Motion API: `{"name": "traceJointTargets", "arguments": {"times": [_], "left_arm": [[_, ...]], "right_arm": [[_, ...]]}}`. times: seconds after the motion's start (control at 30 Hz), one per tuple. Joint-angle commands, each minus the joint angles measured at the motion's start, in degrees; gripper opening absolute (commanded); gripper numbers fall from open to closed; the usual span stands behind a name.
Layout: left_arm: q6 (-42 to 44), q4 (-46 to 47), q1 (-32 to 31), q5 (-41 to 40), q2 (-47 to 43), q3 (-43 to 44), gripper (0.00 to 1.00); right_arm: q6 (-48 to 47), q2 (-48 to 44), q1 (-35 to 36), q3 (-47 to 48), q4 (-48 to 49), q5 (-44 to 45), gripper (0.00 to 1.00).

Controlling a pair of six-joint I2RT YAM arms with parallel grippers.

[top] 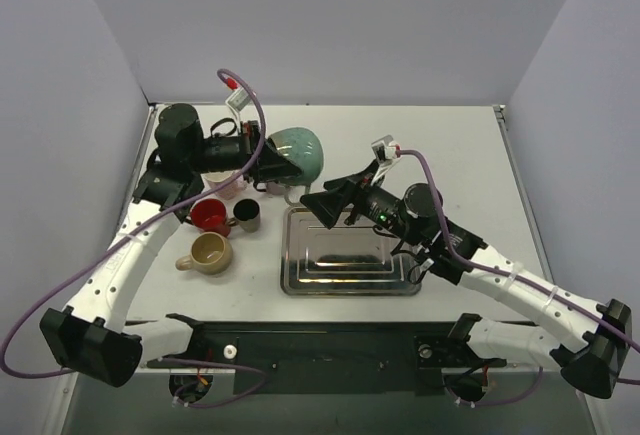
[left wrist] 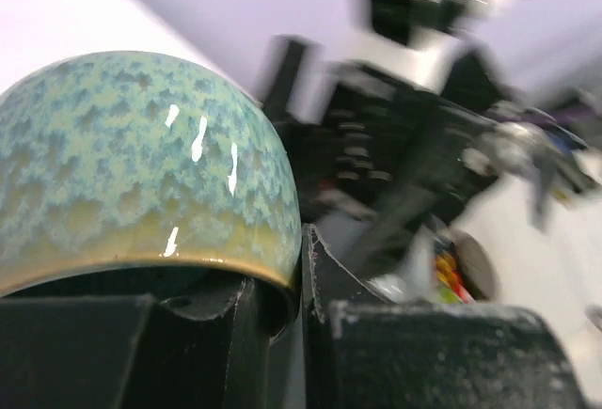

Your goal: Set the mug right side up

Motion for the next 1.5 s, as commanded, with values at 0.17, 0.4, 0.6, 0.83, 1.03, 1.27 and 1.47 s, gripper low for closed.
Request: {"name": "traceJointTargets", "arguments": {"times": [0.17, 0.4, 0.6, 0.83, 1.03, 1.27, 1.47], "left_arm": [[57.2, -49.8, 7.6, -55.2, 1.3, 15.8, 0.0], [75.1, -59.8, 20.9, -65.8, 4.5, 8.7, 0.0], [79.4, -59.1, 30.5, -68.9, 13.0, 2.2, 0.0], [81.3, -56.0, 35.7, -66.3, 23.8, -1.5, 0.0], [82.2, -57.1, 37.8, -60.7, 31.1, -0.2, 0.0], [83.7, -60.6, 40.5, -53.5, 32.7, 2.3, 0.28], [84.2, -61.5, 41.3, -52.7, 27.3, 3.8, 0.45]], "right_arm": [[-12.9, -2.9, 0.0, 8.3, -29.8, 19.2, 0.91], [-17.6, -2.4, -0.7, 4.4, -38.9, 31.9, 0.92], [-16.3, -1.4, -5.1, -0.8, -36.5, 31.6, 0.93], [-15.8, -3.3, -8.2, -4.9, -33.8, 28.0, 0.93], [-15.9, -5.1, -9.0, -6.3, -32.5, 27.5, 0.93], [-16.0, -5.6, -9.8, -7.0, -32.5, 26.9, 0.93], [-16.2, -5.5, -10.5, -7.2, -33.1, 27.3, 0.93]]}}
